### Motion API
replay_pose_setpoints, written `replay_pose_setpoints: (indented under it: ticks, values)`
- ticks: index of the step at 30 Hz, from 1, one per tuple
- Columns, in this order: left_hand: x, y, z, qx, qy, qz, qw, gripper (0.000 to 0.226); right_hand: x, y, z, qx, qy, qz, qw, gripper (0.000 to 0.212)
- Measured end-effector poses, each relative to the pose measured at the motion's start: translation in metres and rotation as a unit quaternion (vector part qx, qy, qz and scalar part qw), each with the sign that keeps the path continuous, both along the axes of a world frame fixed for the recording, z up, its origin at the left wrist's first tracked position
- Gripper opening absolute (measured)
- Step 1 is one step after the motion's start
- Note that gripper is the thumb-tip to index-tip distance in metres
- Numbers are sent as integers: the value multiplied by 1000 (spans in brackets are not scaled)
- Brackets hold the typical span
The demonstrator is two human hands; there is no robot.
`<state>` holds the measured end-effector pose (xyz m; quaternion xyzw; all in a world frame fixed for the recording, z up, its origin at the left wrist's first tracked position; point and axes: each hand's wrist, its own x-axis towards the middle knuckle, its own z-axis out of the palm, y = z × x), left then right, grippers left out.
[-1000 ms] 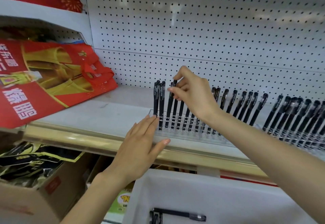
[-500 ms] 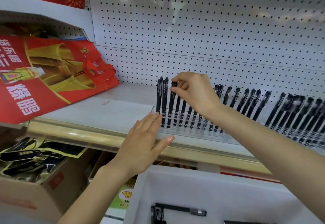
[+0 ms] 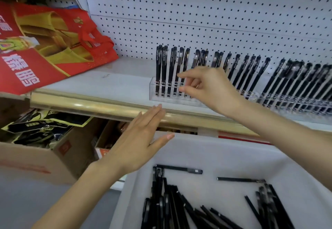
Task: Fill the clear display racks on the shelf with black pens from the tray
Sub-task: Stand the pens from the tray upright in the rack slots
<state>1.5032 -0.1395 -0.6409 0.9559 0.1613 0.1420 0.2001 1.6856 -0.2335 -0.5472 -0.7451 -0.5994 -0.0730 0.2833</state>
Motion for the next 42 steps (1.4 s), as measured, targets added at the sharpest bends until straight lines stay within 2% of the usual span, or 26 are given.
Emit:
replay_pose_setpoints:
  ticks: [3, 7, 12, 14, 18, 24, 28, 33, 38, 40, 42]
  values:
    - [-17, -17, -15, -39, 9, 15, 999, 84, -15, -33, -38, -56, 47, 24, 997, 32]
    - [-42, -41, -31, -70, 32, 55, 996, 77, -34, -65, -101, -166, 138, 15, 976, 34]
    - [-71, -63, -53, -43, 48, 84, 994, 86, -59, -80, -163, -347, 199, 28, 916, 60]
    - [-75, -67, -57, -56, 46, 101, 992, 86, -68, -82, -178, -369, 225, 37, 901, 66]
    - [-76, -72, -57, -98, 18, 112, 989, 86, -77, -82, -194, -330, 275, 15, 903, 67]
    - [-73, -75, -57, -116, 8, 120, 986, 84, -80, -89, -205, -268, 319, 0, 909, 48]
    - [-72, -75, -57, -150, 6, 125, 981, 84, -84, -93, -210, -230, 288, 16, 930, 36]
    - [-73, -75, -58, -184, -7, 129, 975, 82, -91, -97, -213, -231, 258, 17, 938, 38]
    - [-72, -75, -58, -187, -7, 129, 974, 81, -99, -104, -204, -172, 272, 4, 947, 30]
    - [-71, -74, -59, -188, -7, 130, 973, 82, -101, -106, -199, -162, 325, 14, 932, 26]
    - [-70, -73, -60, -194, -12, 125, 973, 81, -103, -106, -192, -161, 438, 32, 884, 23]
